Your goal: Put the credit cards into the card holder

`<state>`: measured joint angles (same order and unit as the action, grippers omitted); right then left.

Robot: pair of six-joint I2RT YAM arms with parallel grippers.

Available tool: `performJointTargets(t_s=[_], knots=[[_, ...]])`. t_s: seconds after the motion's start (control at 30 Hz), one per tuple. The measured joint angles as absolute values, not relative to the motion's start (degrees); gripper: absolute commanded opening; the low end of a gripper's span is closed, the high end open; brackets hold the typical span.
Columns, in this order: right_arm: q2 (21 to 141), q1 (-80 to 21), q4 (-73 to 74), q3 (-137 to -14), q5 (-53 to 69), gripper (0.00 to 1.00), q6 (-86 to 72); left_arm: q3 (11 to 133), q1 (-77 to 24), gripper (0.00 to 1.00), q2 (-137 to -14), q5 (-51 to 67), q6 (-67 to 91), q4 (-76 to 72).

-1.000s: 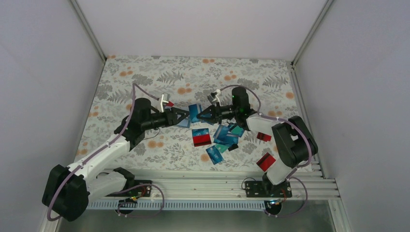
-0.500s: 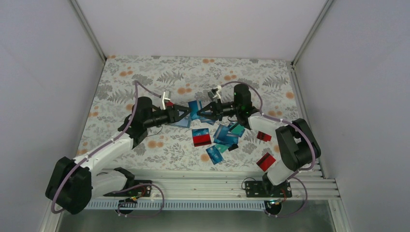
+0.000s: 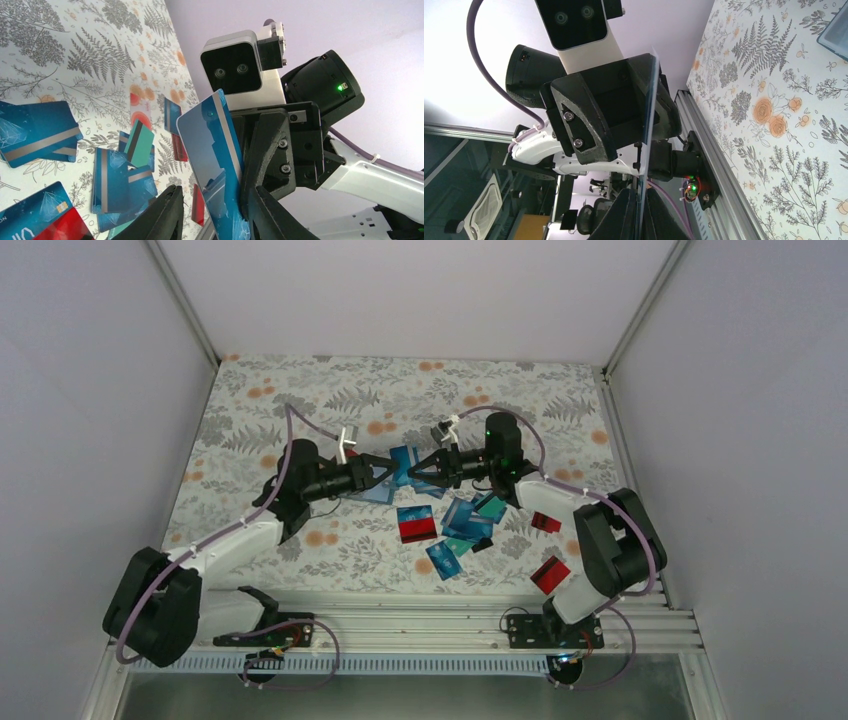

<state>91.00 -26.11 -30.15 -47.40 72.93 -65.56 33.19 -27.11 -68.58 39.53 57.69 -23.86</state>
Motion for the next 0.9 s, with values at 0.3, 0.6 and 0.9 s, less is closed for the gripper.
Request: performJointTargets(t_s=[0.3,0.6,0.9], knots=[[91.0,-26.1,-30.1,-48.0,72.9,0.04,-65.5,33.1,-27.1,0.15,-71.0,41.0,59.2,-26.5],[91.0,-26.1,-29.7,-48.0,72.9,0.04,-65.3,33.1,-27.1,0.08,-72.8,42.2,60.3,-29.9],[91.2,-25.9,-21.4,-50.1,72.4,0.19,-60.5,33.2,-26.9,0.02,-72.9,42.2,59.7,-30.5]])
